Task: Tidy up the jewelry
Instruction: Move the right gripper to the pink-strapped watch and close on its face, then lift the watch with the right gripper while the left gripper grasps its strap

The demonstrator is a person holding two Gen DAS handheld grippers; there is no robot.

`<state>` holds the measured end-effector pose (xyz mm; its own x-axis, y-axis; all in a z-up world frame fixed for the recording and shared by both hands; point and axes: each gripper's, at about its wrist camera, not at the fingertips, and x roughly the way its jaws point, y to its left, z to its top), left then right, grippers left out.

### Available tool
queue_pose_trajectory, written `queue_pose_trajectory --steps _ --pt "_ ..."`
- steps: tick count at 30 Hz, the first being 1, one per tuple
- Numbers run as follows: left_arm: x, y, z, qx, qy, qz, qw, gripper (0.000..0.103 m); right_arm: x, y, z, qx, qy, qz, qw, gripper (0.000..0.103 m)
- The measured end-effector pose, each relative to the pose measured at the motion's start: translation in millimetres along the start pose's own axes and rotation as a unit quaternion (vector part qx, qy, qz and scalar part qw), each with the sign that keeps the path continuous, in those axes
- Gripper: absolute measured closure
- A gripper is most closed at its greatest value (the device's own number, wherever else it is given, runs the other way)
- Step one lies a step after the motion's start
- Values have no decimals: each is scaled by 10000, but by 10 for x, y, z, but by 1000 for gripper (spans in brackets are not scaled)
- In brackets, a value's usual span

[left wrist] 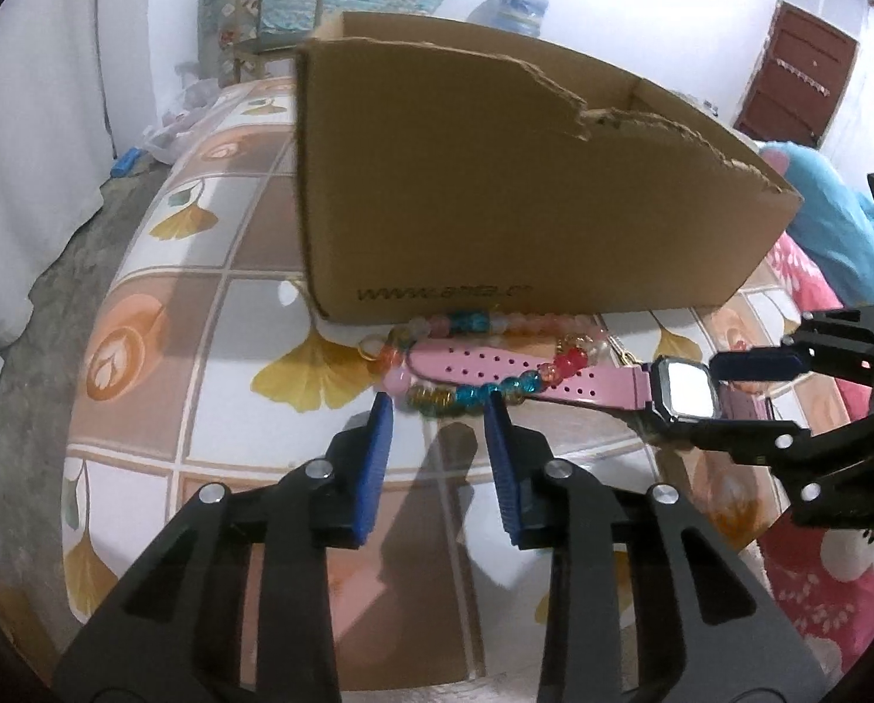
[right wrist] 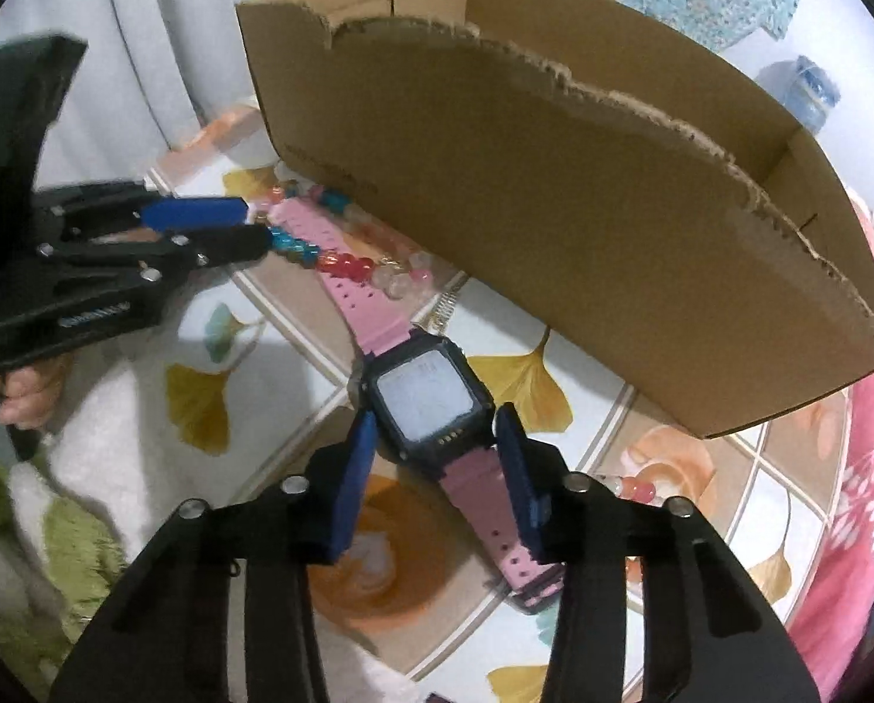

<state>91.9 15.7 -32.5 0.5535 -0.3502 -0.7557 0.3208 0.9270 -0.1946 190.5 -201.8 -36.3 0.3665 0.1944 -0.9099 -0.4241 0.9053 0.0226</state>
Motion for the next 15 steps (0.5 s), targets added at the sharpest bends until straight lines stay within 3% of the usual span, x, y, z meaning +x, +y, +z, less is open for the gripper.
queue_pose_trajectory --steps 1,4,6,9,12,15 --pt "-20 31 0 -55 -32 -15 10000 72 -21 -37 -7 63 23 50 10000 66" --pt "-69 88 1 -141 -107 -29 9998 72 -77 -189 -2 521 155 294 9981 103" --pt "-124 111 8 -189 -176 -69 9996 72 -105 -339 -16 1043 209 661 9921 103" --pt "-178 68 7 -166 -243 -102 9995 72 -148 -383 -64 1176 200 544 9914 103" --pt "-250 26 -32 -95 -266 -133 9995 72 -238 -445 -130 1339 127 805 9876 103" --pt "-317 -13 -90 45 -256 -186 9995 72 -257 -402 -139 1277 75 706 9893 94"
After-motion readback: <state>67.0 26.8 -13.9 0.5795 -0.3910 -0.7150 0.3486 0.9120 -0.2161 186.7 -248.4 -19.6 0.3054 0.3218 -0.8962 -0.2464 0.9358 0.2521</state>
